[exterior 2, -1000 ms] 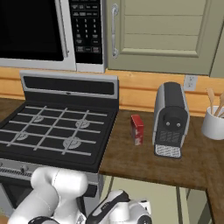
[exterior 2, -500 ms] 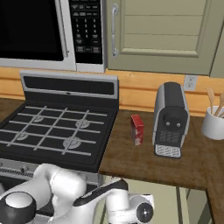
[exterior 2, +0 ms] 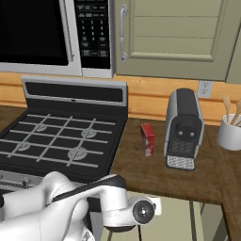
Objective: Pick the ladle from the drawer and place it on the counter.
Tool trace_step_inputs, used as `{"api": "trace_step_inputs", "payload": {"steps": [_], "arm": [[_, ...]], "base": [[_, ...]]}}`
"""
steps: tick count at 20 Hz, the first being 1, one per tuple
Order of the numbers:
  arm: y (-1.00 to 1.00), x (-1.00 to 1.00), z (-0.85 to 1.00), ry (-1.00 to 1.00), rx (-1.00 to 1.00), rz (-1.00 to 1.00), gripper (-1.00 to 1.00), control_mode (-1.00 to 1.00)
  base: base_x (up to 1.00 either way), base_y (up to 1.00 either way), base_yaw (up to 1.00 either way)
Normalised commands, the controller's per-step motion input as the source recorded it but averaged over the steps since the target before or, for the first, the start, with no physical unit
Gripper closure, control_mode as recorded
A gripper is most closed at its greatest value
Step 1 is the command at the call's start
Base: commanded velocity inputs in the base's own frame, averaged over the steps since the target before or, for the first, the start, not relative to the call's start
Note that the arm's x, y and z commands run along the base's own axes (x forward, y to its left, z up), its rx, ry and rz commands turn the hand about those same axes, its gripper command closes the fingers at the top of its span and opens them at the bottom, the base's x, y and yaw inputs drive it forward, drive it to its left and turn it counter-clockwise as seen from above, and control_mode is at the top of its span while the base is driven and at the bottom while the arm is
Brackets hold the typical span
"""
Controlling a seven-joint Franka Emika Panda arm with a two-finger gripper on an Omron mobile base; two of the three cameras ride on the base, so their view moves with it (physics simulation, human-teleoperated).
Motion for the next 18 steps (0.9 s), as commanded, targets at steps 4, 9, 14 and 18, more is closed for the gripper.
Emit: {"api": "trace_step_inputs", "payload": {"steps": [4,9,14,18], "arm": [[0.0,0.09,0.73,-0.08,0.1,0.16,1.0,-1.0],[-0.08,0.58,0.5,-0.03,0.17,0.23,1.0,-1.0],[-0.08,0.94,0.27,0.0,0.18,0.26,1.0,-1.0],[-0.21,0.74,0.07,0.0,0.11,0.18,1.0,-1.0]], "base": [[0.0,0.0,0.0],[0.0,0.0,0.0],[0.0,0.0,0.0],[0.0,0.0,0.0]]}}
